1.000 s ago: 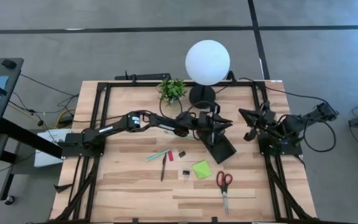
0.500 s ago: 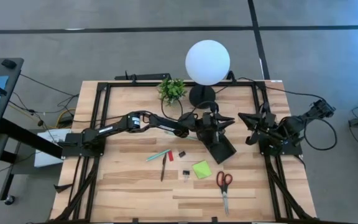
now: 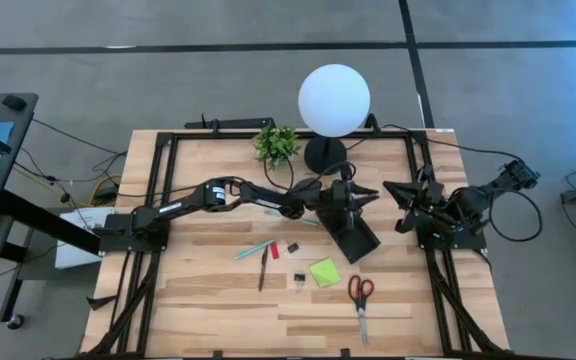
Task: Pick and place office supplies into organizer
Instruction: Put the violet pen into the desk organizer, then put the light blue pencil into the desk organizer
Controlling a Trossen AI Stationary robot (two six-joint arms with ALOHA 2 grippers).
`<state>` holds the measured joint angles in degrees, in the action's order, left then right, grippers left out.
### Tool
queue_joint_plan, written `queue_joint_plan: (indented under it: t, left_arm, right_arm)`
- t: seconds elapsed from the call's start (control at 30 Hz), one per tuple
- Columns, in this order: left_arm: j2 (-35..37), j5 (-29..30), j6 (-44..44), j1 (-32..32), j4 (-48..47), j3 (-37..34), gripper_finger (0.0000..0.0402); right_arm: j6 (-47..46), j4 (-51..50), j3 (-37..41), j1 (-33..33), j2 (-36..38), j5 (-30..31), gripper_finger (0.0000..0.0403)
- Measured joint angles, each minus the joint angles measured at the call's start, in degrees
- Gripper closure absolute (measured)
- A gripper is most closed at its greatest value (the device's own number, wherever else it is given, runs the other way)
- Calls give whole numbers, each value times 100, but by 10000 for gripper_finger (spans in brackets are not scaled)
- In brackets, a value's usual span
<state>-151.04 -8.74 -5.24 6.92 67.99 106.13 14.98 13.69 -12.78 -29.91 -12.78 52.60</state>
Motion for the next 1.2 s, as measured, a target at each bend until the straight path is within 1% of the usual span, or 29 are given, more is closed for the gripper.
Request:
queue_joint_plan:
  t: [0.13, 0.3, 0.5, 0.6, 0.7, 0.8, 0.87, 0.9, 0.97, 1.03, 1.1, 1.17, 1.2]
  left_arm:
    - [0, 33, 3, -4, -155, 0, 338]
    - [0, 33, 52, -20, -132, 1, 322]
    - [0, -16, 587, -24, 135, 0, 311]
    - [87, -280, 898, -24, 554, 0, 310]
    - [368, -681, 1063, -21, 863, 0, 310]
    - [748, -1240, 1085, -15, 787, -39, 310]
    - [1053, -1809, 1089, -10, 723, -143, 310]
    - [1239, -2136, 1088, 7, 715, -243, 310]
    - [1695, -2566, 1078, 45, 683, -528, 312]
    - [2256, -2722, 1036, 123, 420, -938, 317]
    - [2915, -2702, 723, 265, -305, -1476, 323]
    - [3688, -2529, 245, 398, -1565, -2065, 327]
    - [4115, -2334, -68, 452, -2308, -2331, 329]
  right_arm:
    - [-2, 0, 0, 0, 0, 0, 402]
    - [-1, 1, 0, 0, 0, 2, 402]
    - [-2, 0, 0, 0, 0, 2, 402]
    - [-2, 0, 0, 0, 0, 3, 401]
    - [-4, 0, 0, -4, 0, 65, 401]
    - [-7, -21, 0, -82, 0, 319, 401]
    - [-15, -67, 0, -229, 0, 514, 401]
    - [-62, -97, 0, -331, 8, 592, 401]
    - [-278, -150, -2, -574, 9, 639, 401]
    - [-474, -210, -2, -879, 9, 619, 401]
    - [-559, -391, -2, -1237, 8, 661, 401]
    - [-632, -593, -2, -1603, 9, 894, 401]
    - [-730, -705, -2, -1780, 9, 1064, 401]
